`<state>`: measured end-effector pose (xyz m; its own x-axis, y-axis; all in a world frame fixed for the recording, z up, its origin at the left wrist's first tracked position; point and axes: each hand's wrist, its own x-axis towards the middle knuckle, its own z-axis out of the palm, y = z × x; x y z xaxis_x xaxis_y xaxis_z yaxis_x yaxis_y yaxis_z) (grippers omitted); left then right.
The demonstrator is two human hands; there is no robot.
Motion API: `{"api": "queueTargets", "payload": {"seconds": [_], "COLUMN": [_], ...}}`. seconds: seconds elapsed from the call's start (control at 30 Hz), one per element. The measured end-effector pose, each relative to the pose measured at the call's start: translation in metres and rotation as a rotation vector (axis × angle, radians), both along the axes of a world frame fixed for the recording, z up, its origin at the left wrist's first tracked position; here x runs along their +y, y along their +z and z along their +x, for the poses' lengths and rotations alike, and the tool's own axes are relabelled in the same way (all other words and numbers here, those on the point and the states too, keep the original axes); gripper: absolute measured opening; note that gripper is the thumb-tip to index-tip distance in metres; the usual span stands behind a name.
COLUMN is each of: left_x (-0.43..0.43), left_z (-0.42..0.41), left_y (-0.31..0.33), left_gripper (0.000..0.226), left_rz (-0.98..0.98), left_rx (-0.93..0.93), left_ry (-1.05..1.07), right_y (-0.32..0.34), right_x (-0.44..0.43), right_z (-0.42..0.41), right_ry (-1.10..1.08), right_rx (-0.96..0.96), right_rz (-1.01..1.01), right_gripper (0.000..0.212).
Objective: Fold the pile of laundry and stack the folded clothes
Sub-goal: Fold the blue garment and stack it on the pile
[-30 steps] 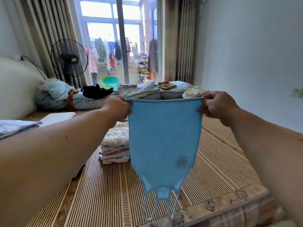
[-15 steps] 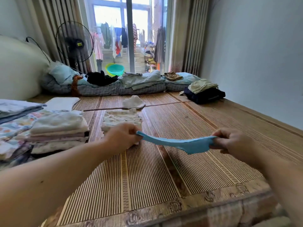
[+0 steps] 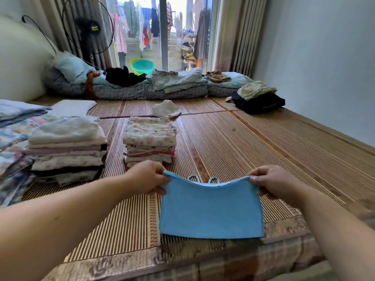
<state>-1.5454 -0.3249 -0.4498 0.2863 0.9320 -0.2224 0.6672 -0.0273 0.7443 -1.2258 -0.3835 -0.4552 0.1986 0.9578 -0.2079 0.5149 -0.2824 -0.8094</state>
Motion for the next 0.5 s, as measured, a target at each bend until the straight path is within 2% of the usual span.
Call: {"api": "queueTargets", "payload": {"seconds": [0.2, 0.27, 0.3, 0.33, 0.4, 0.43, 0.5], "left_x": [0.071, 0.085, 0.086, 0.082, 0.065, 0.056, 0.035], "left_z": [0.036, 0.04, 0.042, 0.041, 0.037, 0.034, 0.027], "left_y": [-0.025, -0.041, -0.05, -0.057, -0.067, -0.069, -0.07], "left_gripper": [0.008, 0.033, 0.045, 0.052, 0.049, 0.044, 0.043], "left_rz": [0.078, 0.058, 0.075, 0.11, 0.181, 0.195, 0.187], "left_rx": [-0.135, -0.122, -0.045, 0.069, 0.216, 0.241, 0.335], "left_ry": [0.18, 0.183, 0.169, 0.143, 0.024, -0.081, -0.346], "right_y": [-0.033, -0.048, -0.055, -0.062, -0.07, -0.073, -0.076], "right_x": [0.079, 0.09, 0.09, 0.087, 0.069, 0.058, 0.034], "right_z": [-0.001, 0.001, 0.002, 0.003, 0.002, 0.002, 0.001], "right_ry": [-0.206, -0.244, -0.233, -0.191, -0.042, 0.043, 0.197], "right_rx": [-0.09, -0.125, -0.178, -0.244, -0.359, -0.367, -0.346], "right_rz": [0.121, 0.106, 0.091, 0.075, 0.031, -0.008, -0.097], "right_gripper": [0.021, 0.031, 0.035, 0.035, 0.02, 0.013, 0.016]}}
